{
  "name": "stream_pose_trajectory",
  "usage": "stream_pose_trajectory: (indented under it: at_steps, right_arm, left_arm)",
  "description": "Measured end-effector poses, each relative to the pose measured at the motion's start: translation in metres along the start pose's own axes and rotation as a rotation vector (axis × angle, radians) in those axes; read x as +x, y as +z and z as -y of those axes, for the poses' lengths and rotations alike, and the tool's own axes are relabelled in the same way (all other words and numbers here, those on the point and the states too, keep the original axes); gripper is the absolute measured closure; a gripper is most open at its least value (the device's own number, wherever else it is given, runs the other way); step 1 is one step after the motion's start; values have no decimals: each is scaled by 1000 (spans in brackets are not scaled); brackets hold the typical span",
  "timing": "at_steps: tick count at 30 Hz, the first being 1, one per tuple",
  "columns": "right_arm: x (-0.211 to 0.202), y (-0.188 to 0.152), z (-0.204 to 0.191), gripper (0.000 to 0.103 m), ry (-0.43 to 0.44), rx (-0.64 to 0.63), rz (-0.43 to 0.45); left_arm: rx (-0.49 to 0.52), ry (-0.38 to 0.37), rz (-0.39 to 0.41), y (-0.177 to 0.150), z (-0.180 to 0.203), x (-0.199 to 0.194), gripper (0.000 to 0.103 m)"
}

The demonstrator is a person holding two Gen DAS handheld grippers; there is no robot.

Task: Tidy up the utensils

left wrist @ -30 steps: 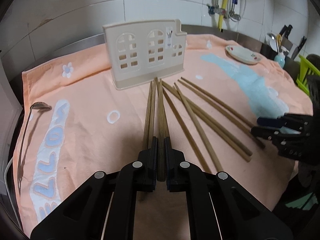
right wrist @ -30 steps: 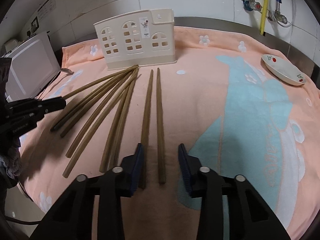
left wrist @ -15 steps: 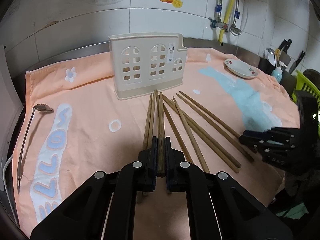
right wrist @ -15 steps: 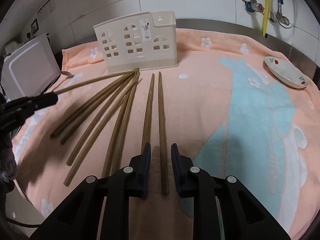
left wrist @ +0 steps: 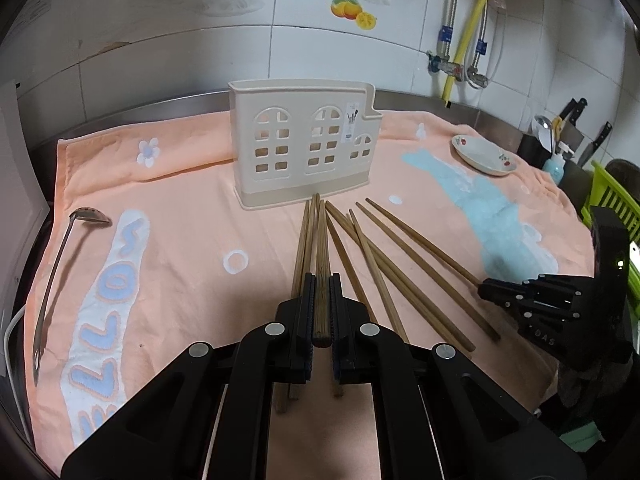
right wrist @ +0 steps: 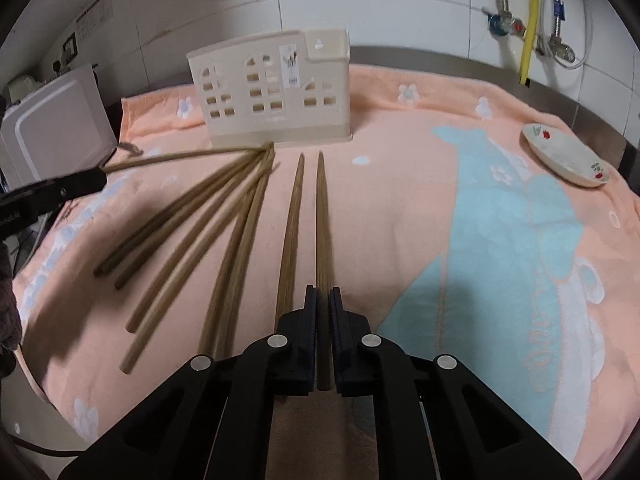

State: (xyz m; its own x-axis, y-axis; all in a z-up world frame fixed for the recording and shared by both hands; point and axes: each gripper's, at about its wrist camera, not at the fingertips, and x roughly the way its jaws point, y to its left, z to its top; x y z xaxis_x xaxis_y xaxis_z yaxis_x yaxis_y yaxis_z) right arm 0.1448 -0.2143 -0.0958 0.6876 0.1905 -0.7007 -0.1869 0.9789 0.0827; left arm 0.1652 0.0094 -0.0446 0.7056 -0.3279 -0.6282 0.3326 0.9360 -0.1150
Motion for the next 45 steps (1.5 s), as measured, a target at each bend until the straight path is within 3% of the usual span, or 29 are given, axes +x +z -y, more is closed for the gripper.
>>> stream_pose_trajectory:
  at_steps: [10, 28, 45]
  right_arm:
    - [-31, 32, -4, 96, 19, -18, 113]
    - [-35, 49, -13, 97, 30, -30, 145]
    - [-65, 101, -24, 97, 20, -93, 287]
  left_arm:
    - [-87, -19, 19, 5, -12, -6, 97]
    - [-165, -46, 72, 10, -17, -10, 97]
    - [-117, -4, 174, 46, -11, -38, 98]
